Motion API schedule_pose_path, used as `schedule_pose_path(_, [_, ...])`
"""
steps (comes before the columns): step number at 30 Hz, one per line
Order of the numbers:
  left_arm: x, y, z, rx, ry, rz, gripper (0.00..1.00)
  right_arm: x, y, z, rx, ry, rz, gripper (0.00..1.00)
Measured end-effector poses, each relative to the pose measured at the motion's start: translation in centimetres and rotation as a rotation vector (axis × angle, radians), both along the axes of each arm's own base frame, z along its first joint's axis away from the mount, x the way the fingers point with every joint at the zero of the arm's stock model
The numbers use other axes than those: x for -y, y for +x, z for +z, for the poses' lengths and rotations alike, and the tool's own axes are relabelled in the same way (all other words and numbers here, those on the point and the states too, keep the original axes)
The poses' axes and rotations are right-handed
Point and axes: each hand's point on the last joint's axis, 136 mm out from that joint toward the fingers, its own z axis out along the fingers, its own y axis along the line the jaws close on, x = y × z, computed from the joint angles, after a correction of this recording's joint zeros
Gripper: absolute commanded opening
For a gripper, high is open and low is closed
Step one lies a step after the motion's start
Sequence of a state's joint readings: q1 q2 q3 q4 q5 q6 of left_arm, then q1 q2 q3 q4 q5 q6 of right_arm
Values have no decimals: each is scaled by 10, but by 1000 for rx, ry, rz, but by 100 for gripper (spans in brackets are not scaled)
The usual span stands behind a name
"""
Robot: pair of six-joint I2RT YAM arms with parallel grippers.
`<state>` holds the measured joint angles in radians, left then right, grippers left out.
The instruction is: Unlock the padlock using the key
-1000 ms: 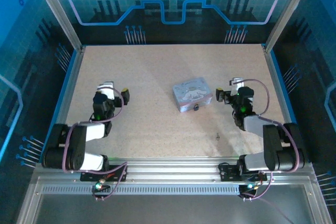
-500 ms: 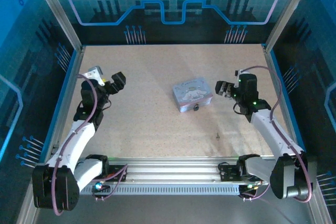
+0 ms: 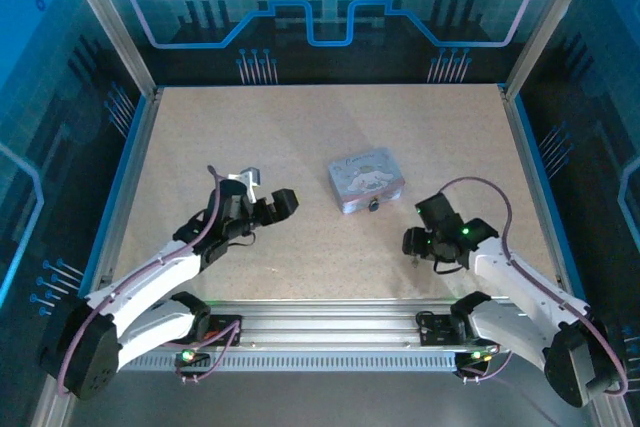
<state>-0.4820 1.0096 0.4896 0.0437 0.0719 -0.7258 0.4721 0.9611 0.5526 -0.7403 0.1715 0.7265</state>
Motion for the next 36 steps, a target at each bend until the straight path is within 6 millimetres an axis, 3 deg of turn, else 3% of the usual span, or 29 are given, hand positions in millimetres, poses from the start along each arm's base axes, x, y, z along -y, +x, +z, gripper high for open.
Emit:
schedule_pose_path(6, [20, -5, -9, -16, -3, -46, 99, -6, -17, -19, -74, -35, 26, 48])
schedule_pose_path(14, [25, -2, -10, -17, -15, -43, 99, -4, -25, -38, -162, -113, 39, 42])
schedule_pose_path(36, [25, 0, -8, -4, -15, -36, 99, -12, -15, -43, -166, -146, 53, 29])
